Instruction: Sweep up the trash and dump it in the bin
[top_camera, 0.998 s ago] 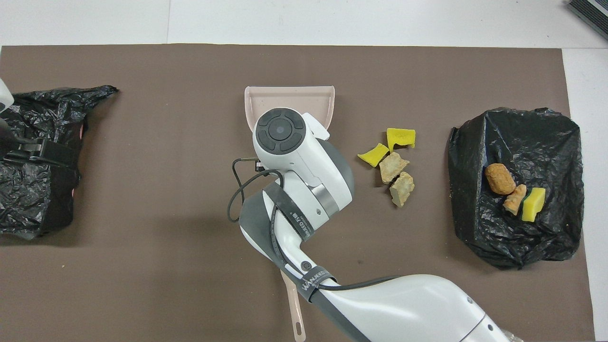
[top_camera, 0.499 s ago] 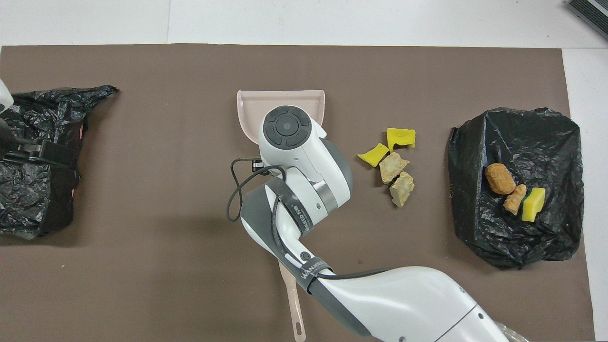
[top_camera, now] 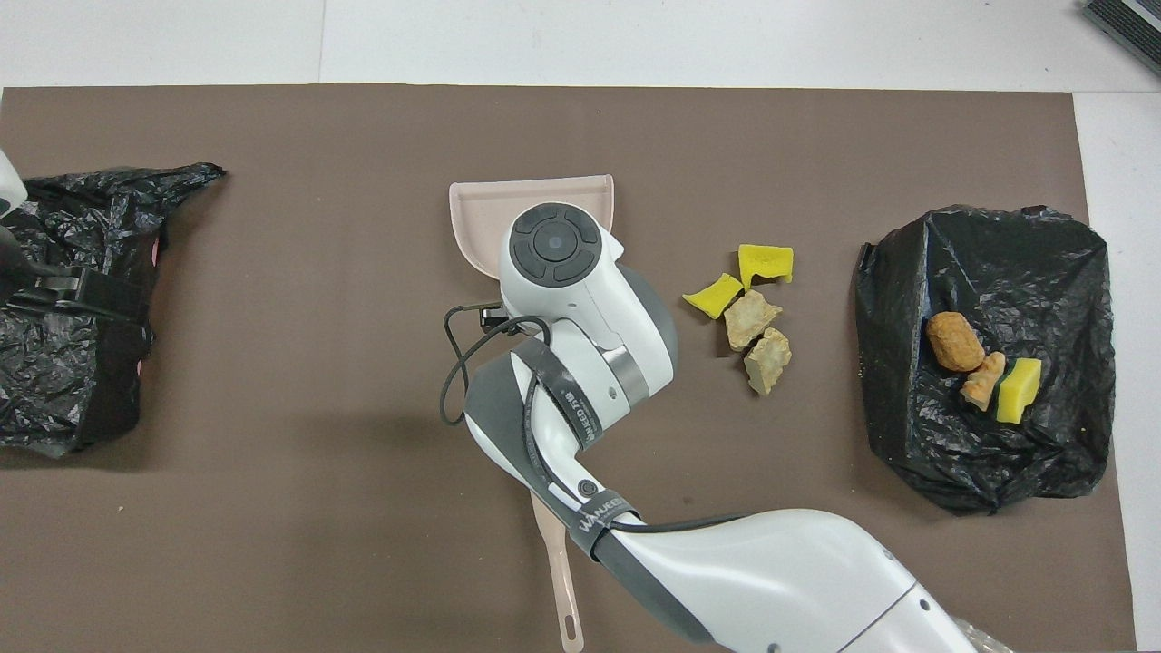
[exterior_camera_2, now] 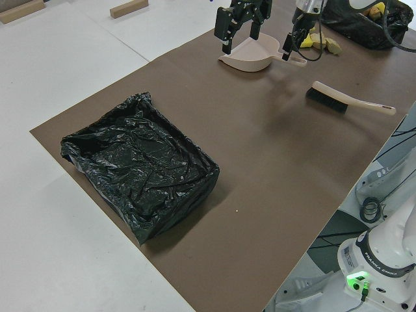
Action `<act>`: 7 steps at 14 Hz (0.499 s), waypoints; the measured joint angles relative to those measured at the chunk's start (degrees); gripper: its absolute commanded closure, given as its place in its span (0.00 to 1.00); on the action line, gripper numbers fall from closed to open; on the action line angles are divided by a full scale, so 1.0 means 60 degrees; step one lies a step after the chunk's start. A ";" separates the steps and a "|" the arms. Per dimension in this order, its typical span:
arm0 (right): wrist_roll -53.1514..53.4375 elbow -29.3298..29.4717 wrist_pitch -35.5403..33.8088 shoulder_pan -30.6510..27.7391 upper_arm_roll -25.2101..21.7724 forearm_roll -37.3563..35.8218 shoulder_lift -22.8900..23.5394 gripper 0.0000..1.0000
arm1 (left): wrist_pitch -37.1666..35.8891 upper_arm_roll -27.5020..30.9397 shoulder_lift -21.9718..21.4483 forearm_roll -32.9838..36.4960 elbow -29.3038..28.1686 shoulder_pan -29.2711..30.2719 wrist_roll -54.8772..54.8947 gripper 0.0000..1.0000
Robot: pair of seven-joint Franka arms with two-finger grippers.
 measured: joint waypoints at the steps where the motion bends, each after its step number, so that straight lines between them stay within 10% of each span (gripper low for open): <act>1: -0.0003 -0.0003 -0.0519 -0.0088 -0.0006 0.0048 -0.0416 0.00 | 0.0000 -0.0008 -0.0010 -0.0012 -0.0041 -0.0002 0.0017 0.00; 7: -0.0734 -0.2082 -0.3143 -0.0228 0.0090 0.0457 -0.4114 0.00 | 0.0660 -0.0243 0.0144 -0.0059 -0.0371 -0.0577 0.0031 0.00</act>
